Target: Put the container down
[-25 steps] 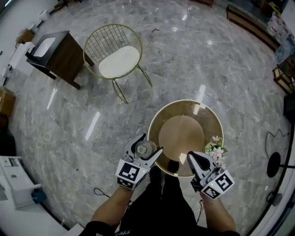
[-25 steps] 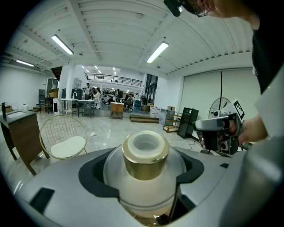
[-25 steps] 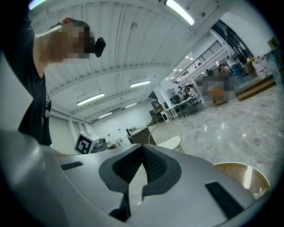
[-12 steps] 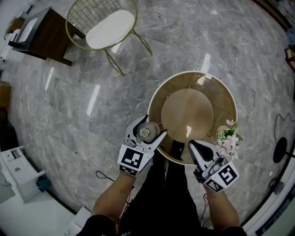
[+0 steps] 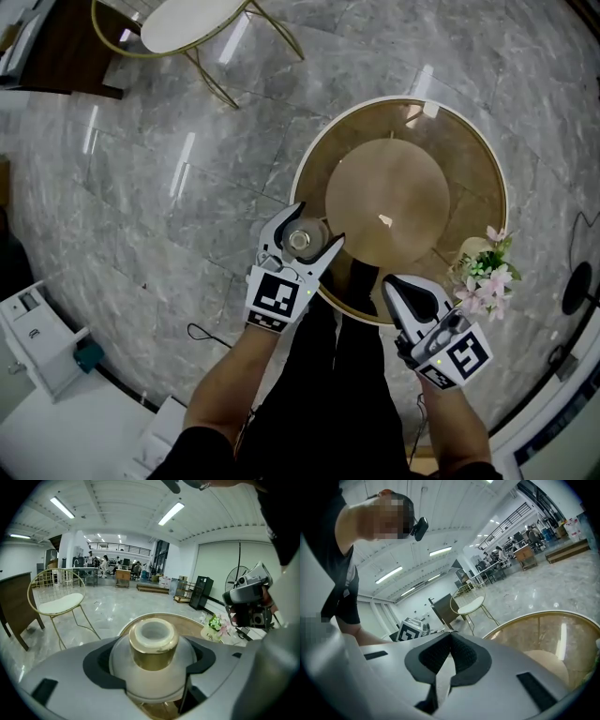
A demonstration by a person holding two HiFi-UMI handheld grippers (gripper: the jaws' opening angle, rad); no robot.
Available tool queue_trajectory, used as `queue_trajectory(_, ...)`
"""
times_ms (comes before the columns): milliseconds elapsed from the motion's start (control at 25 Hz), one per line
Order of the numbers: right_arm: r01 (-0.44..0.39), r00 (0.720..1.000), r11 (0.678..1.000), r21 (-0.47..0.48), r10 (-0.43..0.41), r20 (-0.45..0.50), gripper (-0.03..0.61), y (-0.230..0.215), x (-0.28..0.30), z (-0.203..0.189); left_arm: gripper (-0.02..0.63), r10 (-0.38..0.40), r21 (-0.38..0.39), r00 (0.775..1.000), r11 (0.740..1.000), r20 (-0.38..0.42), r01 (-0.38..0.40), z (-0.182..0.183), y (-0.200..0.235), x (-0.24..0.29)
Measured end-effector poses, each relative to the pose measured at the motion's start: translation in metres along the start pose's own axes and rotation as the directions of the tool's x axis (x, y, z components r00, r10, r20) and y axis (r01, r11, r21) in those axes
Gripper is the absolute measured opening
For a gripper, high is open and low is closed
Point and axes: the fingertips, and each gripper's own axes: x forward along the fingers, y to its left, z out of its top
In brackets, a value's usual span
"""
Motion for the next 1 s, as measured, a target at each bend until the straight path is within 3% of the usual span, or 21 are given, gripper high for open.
queue_trajectory(520, 0.006, 0.999, 0.999, 0.042, -0.004, -0.048, 0.015, -0.031, 0.011, -0.07, 0.348, -0.016, 0.04, 0.998, 0.999, -0.058, 0.018, -0.085, -0.006, 0.072)
queue_trajectory(1000, -0.003, 0.998, 0.998, 0.065, 0.008, -0.066, 0.015, -0.028, 0.005, -0.09, 0.348, -0.009, 0.095, 0.996, 0.995, -0.092, 0.018, -0.105, -0.007, 0.099)
